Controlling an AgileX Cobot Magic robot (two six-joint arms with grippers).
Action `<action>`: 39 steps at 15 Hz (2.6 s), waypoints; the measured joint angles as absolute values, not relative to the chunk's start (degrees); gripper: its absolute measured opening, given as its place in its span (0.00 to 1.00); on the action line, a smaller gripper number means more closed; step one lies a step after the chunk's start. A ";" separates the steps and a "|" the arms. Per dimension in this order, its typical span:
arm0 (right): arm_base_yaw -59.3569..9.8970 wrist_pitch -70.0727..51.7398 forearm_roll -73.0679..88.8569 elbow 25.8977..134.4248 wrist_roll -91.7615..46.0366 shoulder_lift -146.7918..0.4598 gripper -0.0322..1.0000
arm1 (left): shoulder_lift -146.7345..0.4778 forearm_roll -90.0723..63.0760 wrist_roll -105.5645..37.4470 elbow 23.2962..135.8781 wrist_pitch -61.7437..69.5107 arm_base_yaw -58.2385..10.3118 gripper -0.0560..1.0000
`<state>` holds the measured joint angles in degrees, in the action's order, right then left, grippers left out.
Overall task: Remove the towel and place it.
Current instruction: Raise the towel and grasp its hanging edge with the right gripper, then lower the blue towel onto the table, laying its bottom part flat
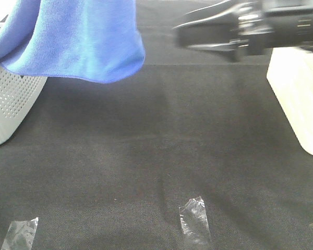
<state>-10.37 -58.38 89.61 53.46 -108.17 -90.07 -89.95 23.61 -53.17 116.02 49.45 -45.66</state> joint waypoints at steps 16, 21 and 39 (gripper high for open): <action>-24.87 -49.27 87.66 64.29 -111.04 -99.41 0.70 | -89.67 21.94 -54.03 116.02 51.80 -45.66 0.05; -24.81 -48.19 79.30 64.29 -105.08 -99.58 0.69 | -89.67 25.90 -54.14 116.02 51.80 -45.66 0.05; -24.81 -39.02 68.98 65.20 -73.74 -94.42 0.06 | -89.67 25.04 -33.98 116.02 54.37 -45.66 0.05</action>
<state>-24.81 -39.02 68.98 65.20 -73.74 -94.42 -89.67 25.04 -33.98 116.02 54.37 -45.66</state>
